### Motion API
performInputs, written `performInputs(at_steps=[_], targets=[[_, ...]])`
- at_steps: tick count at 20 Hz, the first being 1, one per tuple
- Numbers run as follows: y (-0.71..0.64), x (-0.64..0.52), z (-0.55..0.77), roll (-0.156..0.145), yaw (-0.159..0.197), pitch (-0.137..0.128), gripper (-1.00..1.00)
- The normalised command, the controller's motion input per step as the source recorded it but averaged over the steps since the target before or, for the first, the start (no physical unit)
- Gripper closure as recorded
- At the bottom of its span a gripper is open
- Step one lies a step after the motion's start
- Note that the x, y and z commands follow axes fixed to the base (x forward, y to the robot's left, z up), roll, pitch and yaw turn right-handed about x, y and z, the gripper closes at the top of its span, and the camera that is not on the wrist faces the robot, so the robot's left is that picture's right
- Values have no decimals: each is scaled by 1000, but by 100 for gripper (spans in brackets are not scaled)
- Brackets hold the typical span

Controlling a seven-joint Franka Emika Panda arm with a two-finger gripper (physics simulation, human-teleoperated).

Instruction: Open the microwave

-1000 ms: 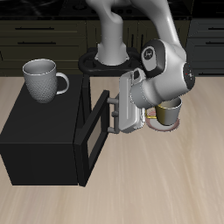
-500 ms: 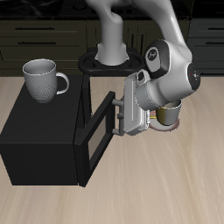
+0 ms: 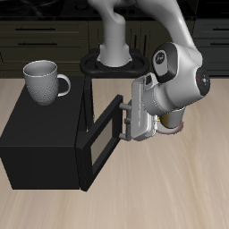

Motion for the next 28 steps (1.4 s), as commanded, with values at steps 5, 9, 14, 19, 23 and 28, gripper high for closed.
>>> performInputs(at_steps=[5,9,14,19,23,28], targets=[[386,-50,81,98,49,-85,100],[-30,-111,-15,1,15,50,-100],[97,-76,-34,65,66,72,-100],[268,-192,58,42,14,-2,-100],[201,-63,-9,24,28,17,-100],[165,-213,142,12,88,-22,-100]])
